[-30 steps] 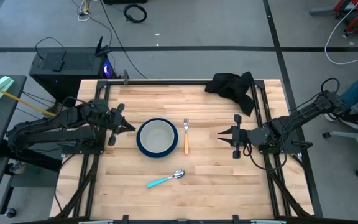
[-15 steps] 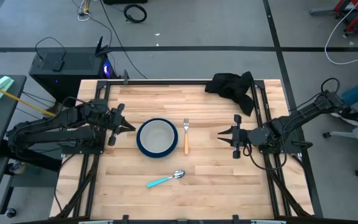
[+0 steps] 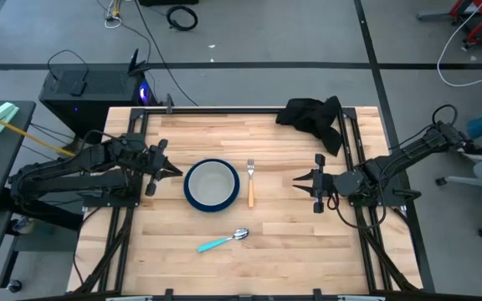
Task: Set table place
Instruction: Put the blue spoon into the gray bowl on the table
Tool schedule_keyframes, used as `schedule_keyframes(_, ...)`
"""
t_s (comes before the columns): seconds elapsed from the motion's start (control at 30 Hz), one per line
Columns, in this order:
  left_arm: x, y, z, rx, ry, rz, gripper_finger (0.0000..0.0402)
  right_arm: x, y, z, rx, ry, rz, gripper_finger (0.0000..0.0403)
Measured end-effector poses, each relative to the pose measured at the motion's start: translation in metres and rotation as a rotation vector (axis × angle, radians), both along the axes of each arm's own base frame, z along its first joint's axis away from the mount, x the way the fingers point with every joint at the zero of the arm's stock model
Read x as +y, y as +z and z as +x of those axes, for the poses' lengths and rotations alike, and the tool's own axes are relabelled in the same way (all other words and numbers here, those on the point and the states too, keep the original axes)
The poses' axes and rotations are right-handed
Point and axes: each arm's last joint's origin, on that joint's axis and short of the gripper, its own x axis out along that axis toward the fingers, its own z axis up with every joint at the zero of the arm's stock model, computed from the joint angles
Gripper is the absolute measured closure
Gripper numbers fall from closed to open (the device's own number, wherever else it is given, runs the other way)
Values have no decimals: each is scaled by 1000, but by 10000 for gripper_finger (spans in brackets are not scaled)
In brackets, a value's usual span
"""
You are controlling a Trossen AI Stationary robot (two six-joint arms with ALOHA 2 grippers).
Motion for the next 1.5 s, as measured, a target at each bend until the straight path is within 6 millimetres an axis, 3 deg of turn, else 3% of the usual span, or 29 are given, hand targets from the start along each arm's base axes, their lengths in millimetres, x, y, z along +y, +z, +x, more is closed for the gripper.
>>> schedule_keyframes(0.43,0,0,0,0,0,0,376,0,2,1,-10,4,-3,314)
schedule_keyframes(0.8,0,0,0,0,0,0,366,1,20,3,-61,3,20,314)
schedule_keyframes(1.5,0,0,0,0,0,0,367,1,18,2,-58,-51,122,314)
